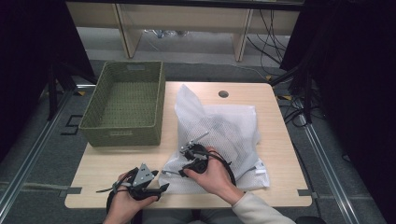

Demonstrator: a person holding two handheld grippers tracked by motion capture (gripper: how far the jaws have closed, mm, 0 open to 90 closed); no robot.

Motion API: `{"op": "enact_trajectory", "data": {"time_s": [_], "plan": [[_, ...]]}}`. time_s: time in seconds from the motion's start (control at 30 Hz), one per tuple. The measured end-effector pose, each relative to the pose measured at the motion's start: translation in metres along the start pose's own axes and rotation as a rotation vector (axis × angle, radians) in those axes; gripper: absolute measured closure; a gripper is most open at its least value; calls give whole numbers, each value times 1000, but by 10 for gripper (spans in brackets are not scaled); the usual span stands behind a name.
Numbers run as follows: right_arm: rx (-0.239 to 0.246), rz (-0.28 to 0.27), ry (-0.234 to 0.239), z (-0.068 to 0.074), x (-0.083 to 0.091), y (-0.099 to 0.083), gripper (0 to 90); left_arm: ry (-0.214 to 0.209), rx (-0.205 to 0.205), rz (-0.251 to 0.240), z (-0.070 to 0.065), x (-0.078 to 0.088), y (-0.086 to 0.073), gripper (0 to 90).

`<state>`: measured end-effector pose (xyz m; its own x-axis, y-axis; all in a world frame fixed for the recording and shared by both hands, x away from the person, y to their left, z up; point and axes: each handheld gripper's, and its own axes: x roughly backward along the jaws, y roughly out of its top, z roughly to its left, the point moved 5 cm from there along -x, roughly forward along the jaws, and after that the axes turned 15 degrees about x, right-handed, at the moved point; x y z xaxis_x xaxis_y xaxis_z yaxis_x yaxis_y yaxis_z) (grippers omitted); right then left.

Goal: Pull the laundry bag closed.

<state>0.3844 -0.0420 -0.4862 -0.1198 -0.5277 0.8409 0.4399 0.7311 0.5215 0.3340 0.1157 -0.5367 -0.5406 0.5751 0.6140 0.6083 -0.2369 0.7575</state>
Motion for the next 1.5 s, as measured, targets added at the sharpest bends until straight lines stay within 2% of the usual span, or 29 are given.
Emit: {"op": "enact_trajectory", "data": {"time_s": [0.03, 0.07, 0.17, 0.2, 0.37, 0.47, 0.5, 0.53, 0.6, 0.67, 0.73, 0.77, 0.8, 0.97, 1.07, 1.1, 1.13, 1.17, 1.2, 1.23, 1.37, 1.43, 1.5], "plan": [[4, 4, 0, 1, -3, 1, 737, 9, -22, 10, 2, 0, 0, 364], [5, 10, 2, 2, -7, 2, 737, 10, -27, 12, 1, -1, 0, 362], [9, 18, -4, 1, -17, 5, 735, 3, -25, 13, 0, -2, -1, 358], [7, 18, -2, 0, -23, 7, 729, 13, -28, 16, 1, -3, -1, 357], [16, 3, 7, 4, -39, 12, 719, 8, -29, 23, 2, -5, -2, 355], [6, 15, -8, 7, -43, 12, 716, 3, -21, 33, 2, -5, -2, 356], [11, 7, -10, 7, -46, 11, 711, 9, -34, 26, 3, -5, -2, 355], [20, -6, -24, 6, -47, 12, 706, 4, -20, 40, 3, -6, -3, 356], [8, -5, -29, 6, -50, 11, 692, -1, -21, 46, 3, -6, -3, 356], [18, -5, -32, 7, -54, 10, 685, 6, -22, 37, 3, -6, -3, 355], [20, -11, -35, 8, -55, 9, 684, 6, -26, 36, 3, -7, -3, 356], [34, -14, -41, 7, -56, 9, 684, 2, -30, 49, 3, -6, -3, 356], [48, -13, -52, 6, -57, 9, 685, 7, -28, 42, 3, -6, -3, 356], [37, -21, -50, 8, -58, 8, 684, 1, -30, 48, 3, -6, -3, 356], [52, -31, -51, 6, -59, 8, 691, 1, -30, 47, 3, -6, -3, 355], [27, -44, -33, 7, -59, 8, 697, 8, -23, 29, 3, -7, -3, 356], [45, -59, -19, 5, -59, 9, 701, 6, -19, 33, 3, -7, -3, 355], [15, -63, -7, 7, -59, 9, 706, 3, -25, 47, 3, -6, -3, 356], [15, -63, -7, 7, -59, 9, 706, 3, -25, 47, 3, -6, -3, 355], [-9, -94, 33, 8, -57, 10, 715, -2, -28, 42, 2, -6, -3, 356], [-1, -84, 23, 6, -56, 10, 718, 3, -27, 45, 3, -6, -3, 356], [37, -59, -15, 6, -55, 8, 709, 4, -27, 45, 3, -5, -3, 356], [54, -50, -26, 7, -55, 7, 704, 0, -26, 44, 2, -5, -3, 356]]}}
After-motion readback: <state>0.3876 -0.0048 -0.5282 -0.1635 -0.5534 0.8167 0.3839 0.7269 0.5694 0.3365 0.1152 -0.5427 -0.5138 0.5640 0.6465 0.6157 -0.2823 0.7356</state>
